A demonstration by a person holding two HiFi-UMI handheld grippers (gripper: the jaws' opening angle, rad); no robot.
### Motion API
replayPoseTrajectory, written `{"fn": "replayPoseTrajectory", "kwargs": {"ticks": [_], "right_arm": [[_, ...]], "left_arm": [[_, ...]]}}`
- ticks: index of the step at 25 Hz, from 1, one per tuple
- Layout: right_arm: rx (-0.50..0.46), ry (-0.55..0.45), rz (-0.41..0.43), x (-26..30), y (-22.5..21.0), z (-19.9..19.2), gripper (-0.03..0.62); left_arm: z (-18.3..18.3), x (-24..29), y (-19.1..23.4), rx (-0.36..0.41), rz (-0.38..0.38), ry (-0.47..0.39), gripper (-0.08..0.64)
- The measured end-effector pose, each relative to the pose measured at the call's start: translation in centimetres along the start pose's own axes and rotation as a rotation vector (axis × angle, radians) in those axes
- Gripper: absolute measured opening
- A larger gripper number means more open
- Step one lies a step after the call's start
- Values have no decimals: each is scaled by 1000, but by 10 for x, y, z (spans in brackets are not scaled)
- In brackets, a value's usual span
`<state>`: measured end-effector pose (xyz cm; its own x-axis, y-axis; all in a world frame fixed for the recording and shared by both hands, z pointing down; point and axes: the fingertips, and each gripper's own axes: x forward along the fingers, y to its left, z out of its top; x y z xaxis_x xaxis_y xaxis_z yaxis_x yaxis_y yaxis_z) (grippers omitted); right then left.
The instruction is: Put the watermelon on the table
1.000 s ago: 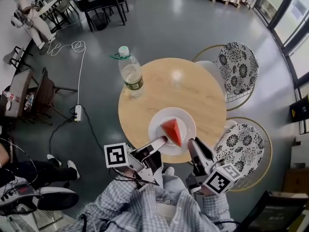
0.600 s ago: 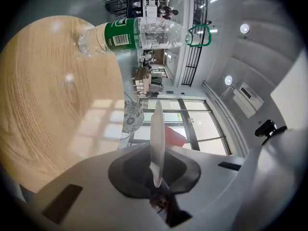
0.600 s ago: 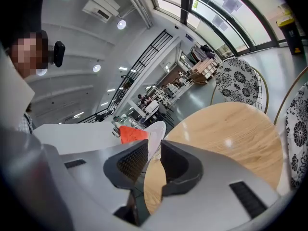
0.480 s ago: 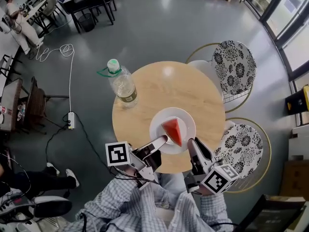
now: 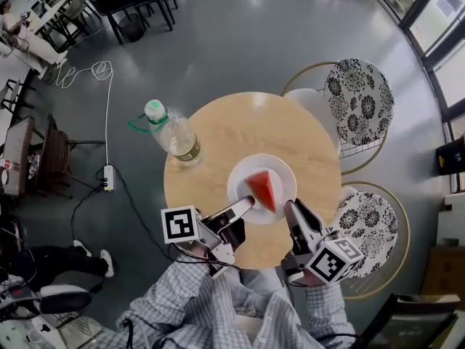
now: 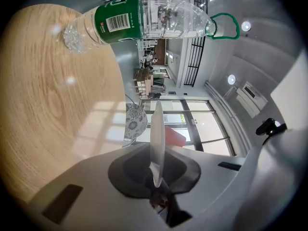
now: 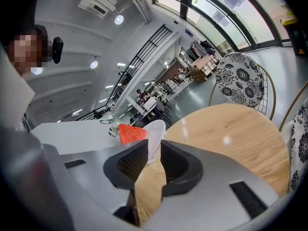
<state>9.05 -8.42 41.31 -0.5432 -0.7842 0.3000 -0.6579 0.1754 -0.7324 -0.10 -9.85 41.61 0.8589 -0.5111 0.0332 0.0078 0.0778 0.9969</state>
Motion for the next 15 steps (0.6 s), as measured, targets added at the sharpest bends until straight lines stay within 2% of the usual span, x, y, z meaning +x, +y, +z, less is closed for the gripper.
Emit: {"fn": "replayPoseTrajectory", "kwargs": {"ticks": [15], "right_arm": [[26, 74, -41, 47, -57, 31, 77]], "left_arm": [[42, 56, 32, -2, 41, -19, 31]]}}
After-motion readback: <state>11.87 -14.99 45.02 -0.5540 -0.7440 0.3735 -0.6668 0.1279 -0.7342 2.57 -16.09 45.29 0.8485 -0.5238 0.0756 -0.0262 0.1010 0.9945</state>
